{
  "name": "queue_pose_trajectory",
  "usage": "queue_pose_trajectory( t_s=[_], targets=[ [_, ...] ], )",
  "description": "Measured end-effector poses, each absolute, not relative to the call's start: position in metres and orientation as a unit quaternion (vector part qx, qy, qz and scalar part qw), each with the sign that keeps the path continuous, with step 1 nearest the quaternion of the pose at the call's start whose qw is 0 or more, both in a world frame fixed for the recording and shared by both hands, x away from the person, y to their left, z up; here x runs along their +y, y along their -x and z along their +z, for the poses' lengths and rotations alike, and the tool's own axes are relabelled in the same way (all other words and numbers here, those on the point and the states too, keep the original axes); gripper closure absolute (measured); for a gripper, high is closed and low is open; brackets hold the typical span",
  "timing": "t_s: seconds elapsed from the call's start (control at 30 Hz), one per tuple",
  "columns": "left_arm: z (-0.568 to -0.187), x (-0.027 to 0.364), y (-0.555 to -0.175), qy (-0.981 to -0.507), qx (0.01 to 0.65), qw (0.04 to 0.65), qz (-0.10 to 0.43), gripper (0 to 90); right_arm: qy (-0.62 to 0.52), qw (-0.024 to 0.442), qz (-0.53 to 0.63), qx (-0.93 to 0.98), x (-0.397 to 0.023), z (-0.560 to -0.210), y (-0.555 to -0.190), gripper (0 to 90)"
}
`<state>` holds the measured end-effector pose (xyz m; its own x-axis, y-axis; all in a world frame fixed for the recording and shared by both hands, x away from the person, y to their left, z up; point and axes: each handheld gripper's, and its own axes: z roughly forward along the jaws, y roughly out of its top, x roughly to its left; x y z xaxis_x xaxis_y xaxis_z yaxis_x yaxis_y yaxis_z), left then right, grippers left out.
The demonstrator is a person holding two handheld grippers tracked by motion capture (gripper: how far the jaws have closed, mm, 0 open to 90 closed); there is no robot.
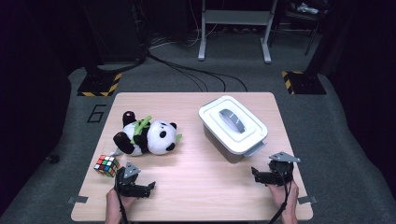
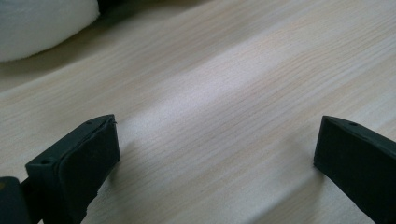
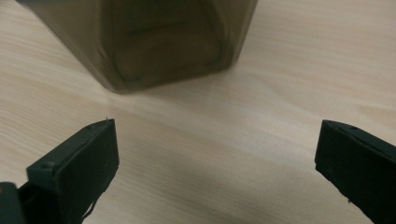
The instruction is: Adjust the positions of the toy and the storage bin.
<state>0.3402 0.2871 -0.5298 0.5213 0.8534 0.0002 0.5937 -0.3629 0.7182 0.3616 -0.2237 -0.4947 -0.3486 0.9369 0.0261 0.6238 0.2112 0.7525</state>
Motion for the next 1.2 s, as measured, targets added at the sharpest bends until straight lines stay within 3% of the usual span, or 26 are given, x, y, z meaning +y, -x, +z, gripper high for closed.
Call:
queue_pose_trajectory(
  t_s=[0.27,0.7,1.2],
  targets=[
    [-0.512,0.280,-0.340,-0.809,0.434,0.345,0.195,0.2,-0.537,0.214,0.321,0.750,-0.225,-0.526,-0.371,0.0],
    [-0.457,0.274,-0.354,-0.804,0.420,0.364,0.213,0.4,-0.537,0.222,0.316,0.750,-0.222,-0.528,-0.375,0.0],
    [-0.396,0.283,-0.435,-0.794,0.450,0.350,0.212,0.0,-0.534,0.223,0.314,0.753,-0.222,-0.528,-0.375,0.0]
  ],
)
